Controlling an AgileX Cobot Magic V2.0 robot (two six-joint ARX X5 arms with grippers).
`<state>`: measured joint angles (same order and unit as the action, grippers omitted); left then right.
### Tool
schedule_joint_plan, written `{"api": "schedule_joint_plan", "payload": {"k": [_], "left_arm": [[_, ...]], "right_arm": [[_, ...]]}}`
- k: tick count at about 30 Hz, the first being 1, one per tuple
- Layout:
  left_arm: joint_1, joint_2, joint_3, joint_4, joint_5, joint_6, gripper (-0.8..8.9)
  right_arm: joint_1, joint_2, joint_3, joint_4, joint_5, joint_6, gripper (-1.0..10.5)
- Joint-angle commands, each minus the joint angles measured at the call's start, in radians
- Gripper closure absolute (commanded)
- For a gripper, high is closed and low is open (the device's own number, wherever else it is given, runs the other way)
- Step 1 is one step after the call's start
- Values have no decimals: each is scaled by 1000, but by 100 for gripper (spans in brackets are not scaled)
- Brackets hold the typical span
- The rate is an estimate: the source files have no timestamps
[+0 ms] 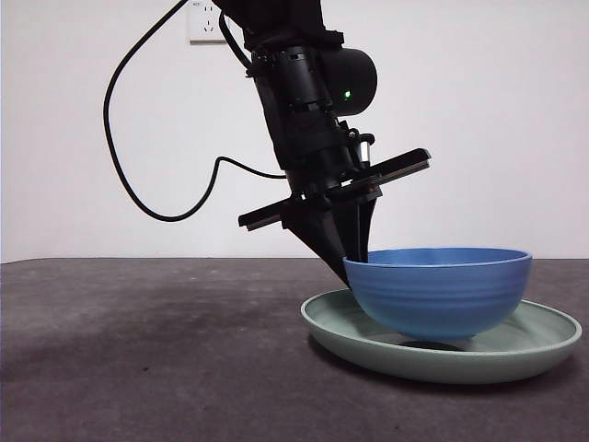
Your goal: Pick up the blue bowl, put it on the green plate, put it on desk
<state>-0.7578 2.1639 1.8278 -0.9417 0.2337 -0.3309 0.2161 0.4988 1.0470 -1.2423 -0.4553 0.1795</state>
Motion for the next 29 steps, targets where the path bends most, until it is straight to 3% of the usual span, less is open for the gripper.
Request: {"api": "schedule_joint_plan", "payload": {"k": [1,9,18,22,29], "left_arm": [[-12,29,32,24,-2,4,797],[-16,29,32,21,-2,27,768],[-13,28,34,14,-2,31,449],[5,28,80,-65,-2,34,369],[26,28,223,-254,-3,100,355]], "right_arm": [[5,2,18,7,0,-12,411],[4,2,18,7,1,-12,411],[4,2,18,7,2,-12,411],[4,2,18,7,4,-12,411],[4,2,18,7,14,-12,411]]}}
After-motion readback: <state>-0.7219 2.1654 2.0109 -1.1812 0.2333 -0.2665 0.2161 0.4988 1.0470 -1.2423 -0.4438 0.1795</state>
